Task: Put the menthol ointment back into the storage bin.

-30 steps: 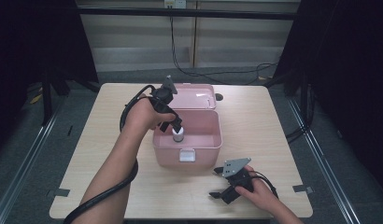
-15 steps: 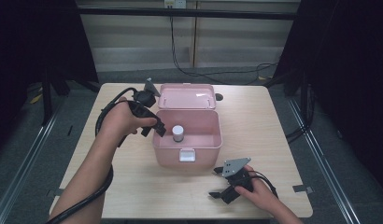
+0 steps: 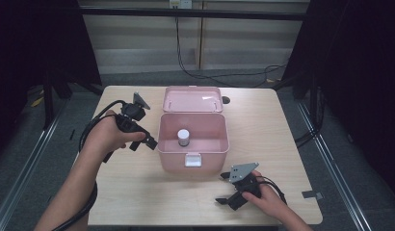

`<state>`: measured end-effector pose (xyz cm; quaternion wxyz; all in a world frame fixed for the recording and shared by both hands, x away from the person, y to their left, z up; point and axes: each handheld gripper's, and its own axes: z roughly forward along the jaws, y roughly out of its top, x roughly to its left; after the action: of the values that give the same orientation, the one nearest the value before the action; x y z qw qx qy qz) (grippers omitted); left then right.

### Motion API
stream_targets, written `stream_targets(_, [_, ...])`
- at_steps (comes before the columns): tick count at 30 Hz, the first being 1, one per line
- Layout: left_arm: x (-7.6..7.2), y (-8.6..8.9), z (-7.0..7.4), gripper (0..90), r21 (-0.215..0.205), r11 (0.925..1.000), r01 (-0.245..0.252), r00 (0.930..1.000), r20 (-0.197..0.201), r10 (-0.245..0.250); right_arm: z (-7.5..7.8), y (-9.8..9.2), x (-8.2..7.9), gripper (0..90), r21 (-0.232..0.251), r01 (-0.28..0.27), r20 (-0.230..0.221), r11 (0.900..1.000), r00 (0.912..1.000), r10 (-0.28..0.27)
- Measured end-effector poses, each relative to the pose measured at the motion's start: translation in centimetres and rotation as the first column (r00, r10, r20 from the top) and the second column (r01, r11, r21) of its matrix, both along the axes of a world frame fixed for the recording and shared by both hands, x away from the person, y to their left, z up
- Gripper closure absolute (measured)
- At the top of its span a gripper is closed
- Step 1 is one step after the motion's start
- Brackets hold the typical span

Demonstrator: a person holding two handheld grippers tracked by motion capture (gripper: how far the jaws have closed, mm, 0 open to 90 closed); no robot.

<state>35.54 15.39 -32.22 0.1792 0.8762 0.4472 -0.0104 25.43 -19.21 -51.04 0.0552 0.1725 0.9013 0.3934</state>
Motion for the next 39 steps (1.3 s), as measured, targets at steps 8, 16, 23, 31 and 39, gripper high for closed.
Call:
stream_targets(8, [-1.0,1.3,-1.6,26.0,-0.022,0.9996,0.016,0.9998,0.012,-0.016,0.0,0.0,0.0,11.5,0.001,0.001,0.001,1.000,1.0000,-0.001])
stream_targets(16, [-1.9,2.3,-3.6,25.5,-0.038,0.9990,0.025,0.9992,0.033,-0.024,0.0,0.0,0.0,11.5,0.002,0.001,0.002,1.000,1.0000,-0.001])
stream_targets(23, [-2.5,2.9,-5.1,25.5,-0.066,0.9975,0.026,0.9985,0.050,-0.023,0.0,0.0,0.0,11.5,0.000,0.000,-0.001,1.000,1.0000,0.000])
stream_targets(31, [-3.1,3.4,-7.2,25.4,-0.067,0.9977,0.008,0.9991,0.042,-0.005,0.0,0.0,0.0,11.5,0.000,0.000,-0.001,1.000,1.0000,0.000])
stream_targets(39, [-3.8,3.5,-8.8,25.3,-0.076,0.9971,-0.008,0.9994,0.032,0.011,0.0,0.0,0.0,11.5,0.000,0.000,0.000,1.000,1.0000,0.000])
